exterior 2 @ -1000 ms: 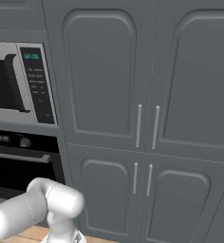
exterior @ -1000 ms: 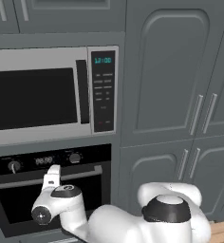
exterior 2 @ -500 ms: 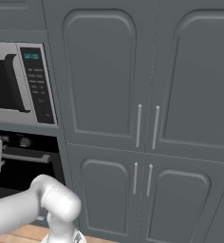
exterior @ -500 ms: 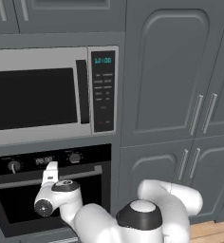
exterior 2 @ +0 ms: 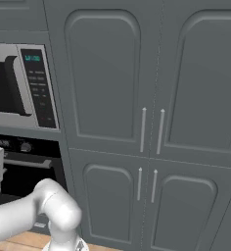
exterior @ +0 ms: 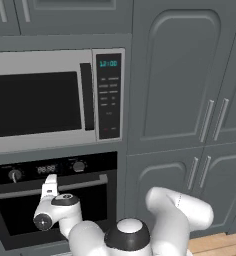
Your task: Take the fish from the oven and place it on the plate on the counter.
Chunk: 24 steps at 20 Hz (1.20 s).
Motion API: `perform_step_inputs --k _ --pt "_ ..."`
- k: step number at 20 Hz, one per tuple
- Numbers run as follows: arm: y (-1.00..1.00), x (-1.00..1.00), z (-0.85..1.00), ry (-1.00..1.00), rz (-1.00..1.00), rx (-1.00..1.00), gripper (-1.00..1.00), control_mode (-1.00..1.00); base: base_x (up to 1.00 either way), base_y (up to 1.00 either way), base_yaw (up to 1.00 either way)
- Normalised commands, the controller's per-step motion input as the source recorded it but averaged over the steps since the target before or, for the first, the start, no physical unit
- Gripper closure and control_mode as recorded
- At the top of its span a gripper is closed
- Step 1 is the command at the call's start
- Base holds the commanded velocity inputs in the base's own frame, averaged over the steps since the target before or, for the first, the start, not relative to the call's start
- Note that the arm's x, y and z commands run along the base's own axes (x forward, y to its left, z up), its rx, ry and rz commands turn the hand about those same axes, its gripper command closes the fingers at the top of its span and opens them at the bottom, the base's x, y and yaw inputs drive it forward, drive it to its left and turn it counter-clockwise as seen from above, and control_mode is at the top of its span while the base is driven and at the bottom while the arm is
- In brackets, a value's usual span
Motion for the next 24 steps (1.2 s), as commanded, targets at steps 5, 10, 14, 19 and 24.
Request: perform_step_inputs --k 5,10,14,19,24 --pt "0.19 0.3 -0.17 -0.05 0.0 -0.01 -1.0 -1.0 0.0 0.0 0.0" --pt "0.15 0.31 -0.2 -0.05 0.0 -0.02 -1.0 -1.0 0.0 0.0 0.0" --pt "0.06 0.03 0.0 0.0 0.0 0.0 1.0 -1.0 0.0 0.0 0.0" --pt "0.04 0.0 0.0 0.0 0.0 0.0 1.0 -1.0 0.0 0.0 0.0" --pt "0.0 0.0 -0.02 0.0 0.0 0.0 1.0 -1.0 0.0 0.0 0.0"
